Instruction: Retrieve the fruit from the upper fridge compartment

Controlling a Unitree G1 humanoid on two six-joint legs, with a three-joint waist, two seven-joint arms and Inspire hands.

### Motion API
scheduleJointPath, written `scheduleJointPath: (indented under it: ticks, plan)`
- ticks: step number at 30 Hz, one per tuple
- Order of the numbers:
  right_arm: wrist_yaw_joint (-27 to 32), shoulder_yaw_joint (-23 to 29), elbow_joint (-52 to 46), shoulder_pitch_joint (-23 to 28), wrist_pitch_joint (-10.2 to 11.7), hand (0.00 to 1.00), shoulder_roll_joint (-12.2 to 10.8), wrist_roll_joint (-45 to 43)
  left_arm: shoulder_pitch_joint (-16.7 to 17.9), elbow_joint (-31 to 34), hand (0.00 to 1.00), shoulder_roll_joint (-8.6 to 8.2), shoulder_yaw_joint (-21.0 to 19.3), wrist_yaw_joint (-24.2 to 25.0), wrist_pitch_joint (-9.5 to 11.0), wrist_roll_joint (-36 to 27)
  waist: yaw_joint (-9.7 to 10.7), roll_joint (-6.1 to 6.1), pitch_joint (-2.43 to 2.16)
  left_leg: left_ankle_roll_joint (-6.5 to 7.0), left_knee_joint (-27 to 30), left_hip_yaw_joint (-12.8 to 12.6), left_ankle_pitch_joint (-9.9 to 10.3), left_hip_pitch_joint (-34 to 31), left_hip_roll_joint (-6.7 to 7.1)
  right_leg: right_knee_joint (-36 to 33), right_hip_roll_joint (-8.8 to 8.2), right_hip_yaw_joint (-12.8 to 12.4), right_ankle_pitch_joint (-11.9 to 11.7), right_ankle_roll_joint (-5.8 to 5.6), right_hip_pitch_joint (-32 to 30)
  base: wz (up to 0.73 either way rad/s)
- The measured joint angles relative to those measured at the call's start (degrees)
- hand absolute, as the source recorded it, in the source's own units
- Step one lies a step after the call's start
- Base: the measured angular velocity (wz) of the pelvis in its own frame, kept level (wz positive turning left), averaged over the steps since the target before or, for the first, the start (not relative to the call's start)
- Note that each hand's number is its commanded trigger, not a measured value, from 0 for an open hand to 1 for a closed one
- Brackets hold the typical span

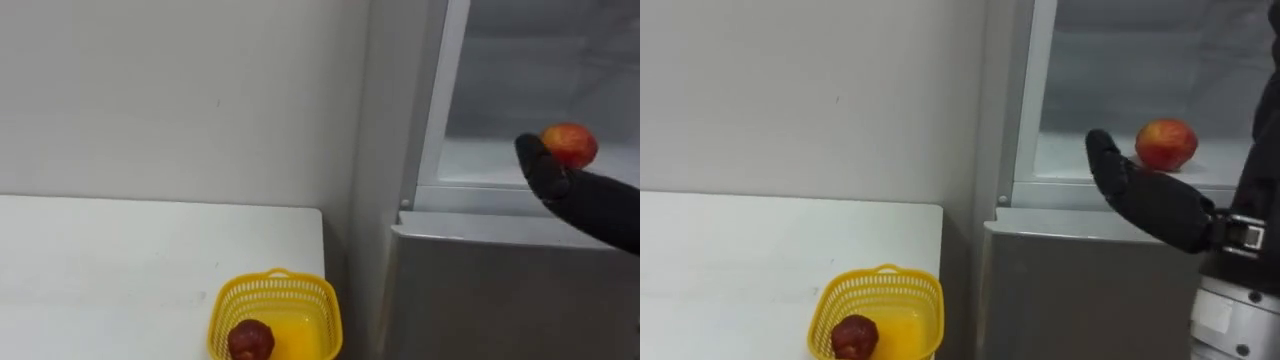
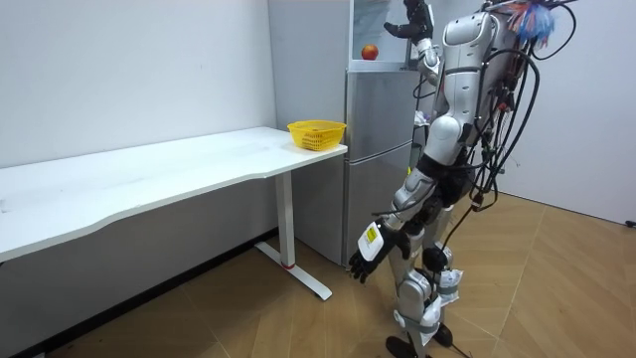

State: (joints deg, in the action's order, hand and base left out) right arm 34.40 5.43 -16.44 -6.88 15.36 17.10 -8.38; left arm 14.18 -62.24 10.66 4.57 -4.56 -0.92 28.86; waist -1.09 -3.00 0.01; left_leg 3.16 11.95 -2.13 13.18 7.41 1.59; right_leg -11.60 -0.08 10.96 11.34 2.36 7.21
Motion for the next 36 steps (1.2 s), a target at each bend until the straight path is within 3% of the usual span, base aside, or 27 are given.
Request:
scheduleJointPath:
  ticks: [5,9,14,16,18,20,22,26,31,36]
  plan:
    - [-1.49,4.25,5.73,-0.05,-0.77,0.0,1.45,8.58,-0.07,0.38,0.0,-0.34,-4.11,0.49,-0.02,0.48,-0.2,-0.6,0.02,0.02,-0.25,0.02,-0.03,0.03,0.04,-0.05,0.02,0.07,0.0,-0.02,0.1,0.0]
    - [-1.92,6.76,11.01,-2.71,-1.76,0.0,2.74,11.41,0.15,0.33,0.0,-0.3,-4.97,1.22,-0.02,0.47,-0.27,-1.25,-0.02,0.02,-0.27,0.05,-0.04,0.04,0.05,-0.04,0.04,0.16,0.0,-0.02,0.03,0.0]
    - [-2.32,7.2,18.05,-7.62,-3.13,0.0,7.72,13.2,0.05,0.38,0.0,0.15,-6.01,1.61,-0.01,0.41,-0.67,-2.43,0.44,-0.01,-0.35,0.05,-0.03,-0.27,0.03,-0.06,0.03,0.31,0.3,0.0,-0.46,0.01]
    - [-2.66,7.16,19.45,-8.53,-3.3,0.0,9.89,13.95,-0.12,0.4,0.0,0.28,-6.58,1.9,-0.01,0.33,-0.68,-3.1,0.08,-0.02,-0.28,0.23,-0.04,-0.83,0.03,-0.06,0.02,0.55,0.32,0.0,-0.8,0.06]
    - [-2.85,7.05,21.58,-10.14,-3.72,0.0,11.79,15.55,-0.06,0.69,0.0,0.72,-6.64,1.89,-0.01,0.04,-0.81,-3.87,0.22,-0.04,-0.21,0.46,-0.05,-0.89,0.02,-0.01,0.04,0.73,0.32,0.0,-0.76,0.07]
    - [-2.92,7.08,25.47,-12.87,-4.91,0.0,13.92,18.28,0.92,2.42,0.0,1.16,-6.84,1.8,-0.08,0.04,-0.88,-4.53,-0.13,-0.04,-0.22,0.71,-0.05,-0.94,0.02,0.03,-0.03,0.98,0.32,0.0,-0.67,0.06]
    - [-3.08,7.08,26.72,-13.89,-5.6,0.0,15.09,19.52,1.04,2.87,0.0,1.47,-7.16,1.66,-0.19,0.06,-0.86,-4.66,-0.18,-0.04,-0.28,0.89,-0.04,-0.92,0.03,0.01,-0.09,1.63,0.31,-0.01,-0.51,0.07]
    - [-5.23,7.02,28.9,-14.45,-6.79,0.0,17.25,23.79,1.05,4.21,0.0,1.76,-7.98,1.01,-1.25,0.07,-0.66,-4.61,-0.08,-0.04,-0.35,1.36,-0.03,-0.83,0.06,-0.04,-0.28,2.77,0.31,-0.02,0.05,0.08]
    - [-8.6,7.03,31.81,-14.51,-8.1,0.0,18.08,25.64,1.34,4.8,0.0,1.94,-8.21,1.05,-1.67,0.55,-0.47,-4.72,0.03,-0.06,-0.34,1.4,-0.04,-0.84,0.07,-0.05,-0.35,3.26,0.31,-0.01,0.3,0.03]
    - [-11.6,6.95,37.74,-14.99,-9.5,0.0,19.91,28.68,2.4,4.91,0.0,2.57,-8.96,1.82,-2.1,0.52,-0.83,-5.66,-0.05,-0.08,-0.15,1.52,-0.06,-0.84,0.12,0.01,-0.39,3.27,0.32,0.0,0.43,0.0]
